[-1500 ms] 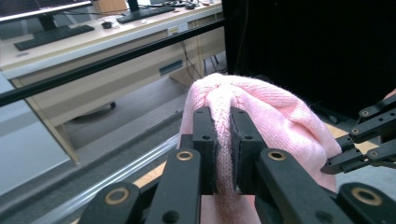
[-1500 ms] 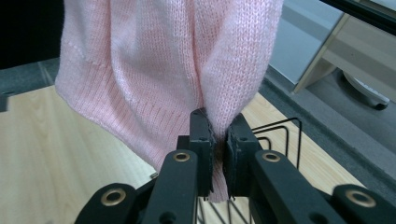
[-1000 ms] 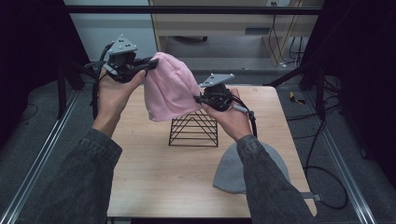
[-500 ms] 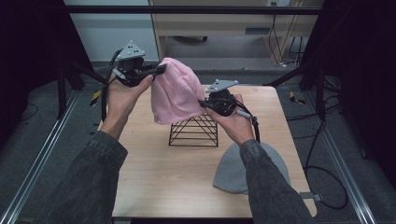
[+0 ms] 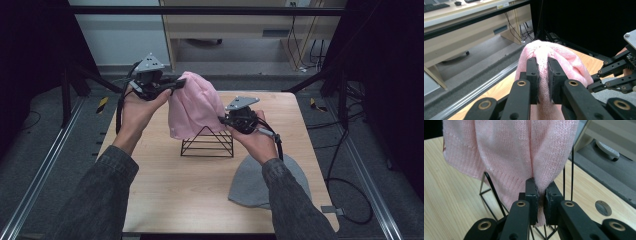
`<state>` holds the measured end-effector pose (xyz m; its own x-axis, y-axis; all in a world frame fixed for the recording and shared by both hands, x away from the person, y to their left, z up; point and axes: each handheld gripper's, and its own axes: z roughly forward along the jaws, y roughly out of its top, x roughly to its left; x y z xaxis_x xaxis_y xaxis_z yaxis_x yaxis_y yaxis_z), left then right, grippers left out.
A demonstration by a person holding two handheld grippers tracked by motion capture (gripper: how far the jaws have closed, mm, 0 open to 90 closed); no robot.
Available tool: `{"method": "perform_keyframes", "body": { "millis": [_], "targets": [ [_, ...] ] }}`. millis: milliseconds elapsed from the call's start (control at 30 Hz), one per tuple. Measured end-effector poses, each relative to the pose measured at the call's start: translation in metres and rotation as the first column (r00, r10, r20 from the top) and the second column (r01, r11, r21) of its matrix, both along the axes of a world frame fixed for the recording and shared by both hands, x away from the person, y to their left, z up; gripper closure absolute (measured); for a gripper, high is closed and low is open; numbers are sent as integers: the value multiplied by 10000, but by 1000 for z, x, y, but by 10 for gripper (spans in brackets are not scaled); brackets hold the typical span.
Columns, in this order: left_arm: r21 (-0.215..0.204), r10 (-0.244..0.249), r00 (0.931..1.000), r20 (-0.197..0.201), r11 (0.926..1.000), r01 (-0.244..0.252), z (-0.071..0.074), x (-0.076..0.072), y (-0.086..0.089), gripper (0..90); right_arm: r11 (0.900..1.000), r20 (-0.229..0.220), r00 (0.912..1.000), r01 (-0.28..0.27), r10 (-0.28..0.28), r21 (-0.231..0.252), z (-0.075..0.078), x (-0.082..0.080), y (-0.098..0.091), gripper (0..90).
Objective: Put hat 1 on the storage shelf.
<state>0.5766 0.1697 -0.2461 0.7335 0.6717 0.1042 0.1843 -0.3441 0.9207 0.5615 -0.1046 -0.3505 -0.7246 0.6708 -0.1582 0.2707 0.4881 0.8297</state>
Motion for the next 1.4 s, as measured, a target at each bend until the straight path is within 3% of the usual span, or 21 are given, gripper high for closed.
{"method": "perform_keyframes", "body": {
  "millis": [267, 367, 600, 1200, 1367, 1400],
  "targets": [
    [325, -298, 9994, -200, 9990, 305, -8, -1, -9, 806, 9998, -193, 9998, 90, -93, -181, -16, -2, -11, 833],
    [720, -430, 9986, -318, 9964, 452, -13, -1, -15, 808, 9992, -232, 9994, 234, -242, -309, -22, -2, -14, 833],
    [846, -618, 9971, -435, 9943, 653, -20, -4, -24, 807, 9982, -363, 9989, 290, -309, -520, -33, -3, -19, 834],
    [1125, -873, 9945, -585, 9892, 934, -38, -11, -33, 800, 9989, -799, 9965, 197, -232, -435, -55, -7, -24, 831],
    [1081, -915, 9930, -745, 9892, 992, -44, -10, -36, 798, 9988, -1061, 9937, 332, -369, -366, -62, -6, -26, 830],
    [918, -954, 9919, -836, 9904, 1030, -46, -8, -35, 799, 9985, -1076, 9933, 392, -430, -375, -63, -5, -25, 830]
  ]
}}
